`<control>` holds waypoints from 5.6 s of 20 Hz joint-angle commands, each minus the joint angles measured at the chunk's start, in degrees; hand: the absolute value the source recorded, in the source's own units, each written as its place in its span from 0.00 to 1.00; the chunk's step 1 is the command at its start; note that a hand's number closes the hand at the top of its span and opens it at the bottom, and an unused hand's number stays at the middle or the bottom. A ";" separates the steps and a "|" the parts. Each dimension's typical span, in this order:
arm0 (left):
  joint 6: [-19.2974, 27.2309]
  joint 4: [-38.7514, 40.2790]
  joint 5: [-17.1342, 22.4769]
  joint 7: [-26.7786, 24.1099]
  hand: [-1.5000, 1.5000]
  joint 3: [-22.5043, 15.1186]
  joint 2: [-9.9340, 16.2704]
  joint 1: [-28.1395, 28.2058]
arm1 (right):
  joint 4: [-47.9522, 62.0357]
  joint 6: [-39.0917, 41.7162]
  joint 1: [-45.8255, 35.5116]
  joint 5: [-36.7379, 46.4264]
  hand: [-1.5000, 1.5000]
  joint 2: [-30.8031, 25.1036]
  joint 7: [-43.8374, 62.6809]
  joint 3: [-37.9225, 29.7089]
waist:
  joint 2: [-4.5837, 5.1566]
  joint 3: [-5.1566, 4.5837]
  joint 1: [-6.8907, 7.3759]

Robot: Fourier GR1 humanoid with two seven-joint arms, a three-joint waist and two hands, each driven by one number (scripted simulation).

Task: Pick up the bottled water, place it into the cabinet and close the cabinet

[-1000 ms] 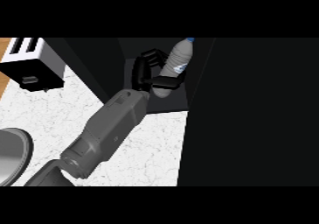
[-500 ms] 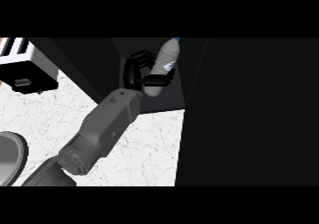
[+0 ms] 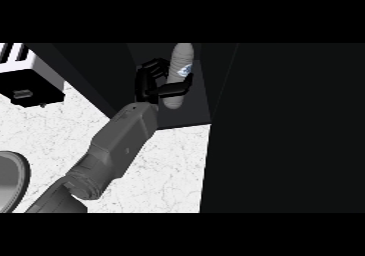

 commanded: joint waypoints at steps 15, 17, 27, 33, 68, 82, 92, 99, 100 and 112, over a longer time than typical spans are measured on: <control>-1.25 6.20 -0.60 -2.37 0.00 1.53 1.17 -4.05 | 1.23 0.48 -1.99 -0.02 0.00 -0.41 0.64 1.29 | 0.82 0.00 -0.97; -0.37 5.95 0.06 -2.35 0.00 2.29 0.02 -4.72 | 2.28 0.92 -2.49 -0.02 0.00 -0.63 0.20 0.95 | 0.76 0.03 -1.18; 1.29 7.87 -2.75 -3.13 0.00 0.00 0.06 -6.16 | 1.57 1.09 -3.11 -1.36 0.00 -1.56 0.65 0.30 | 0.70 0.00 -1.68; -2.75 7.79 -7.09 -2.52 0.00 -4.06 0.38 -8.43 | 0.78 3.41 -1.11 0.63 0.00 0.51 -0.77 1.35 | 0.52 0.09 -1.95; -16.43 -29.24 -5.62 -8.29 1.00 -8.58 1.17 25.80 | -10.16 10.27 7.16 -7.31 1.00 -0.21 7.27 -0.87 | -3.19 0.17 6.74; -19.34 -61.70 -8.51 -0.86 0.00 -15.42 17.98 50.20 | -20.30 4.56 5.08 1.30 1.00 1.22 10.12 8.28 | -3.46 0.13 7.64; -17.58 -76.63 -9.32 -3.99 0.00 -11.53 31.90 65.22 | -25.16 0.73 5.33 0.27 1.00 1.37 14.05 23.17 | -3.66 0.04 8.22; -18.57 -80.46 -10.15 -6.87 0.00 -6.36 41.80 71.99 | -23.93 -5.52 -1.63 4.73 1.00 0.93 16.74 34.81 | -3.60 -0.06 8.35; -17.81 -81.71 -10.44 -7.05 0.00 -6.52 40.94 71.79 | -23.34 -5.82 -2.63 7.32 1.00 2.29 16.28 38.30 | -3.53 -0.05 8.17; -22.87 -88.03 -6.97 -6.30 0.00 -2.08 49.35 77.40 | -13.85 -18.23 -23.28 14.98 1.00 6.13 18.58 58.08 | -4.18 -0.37 8.28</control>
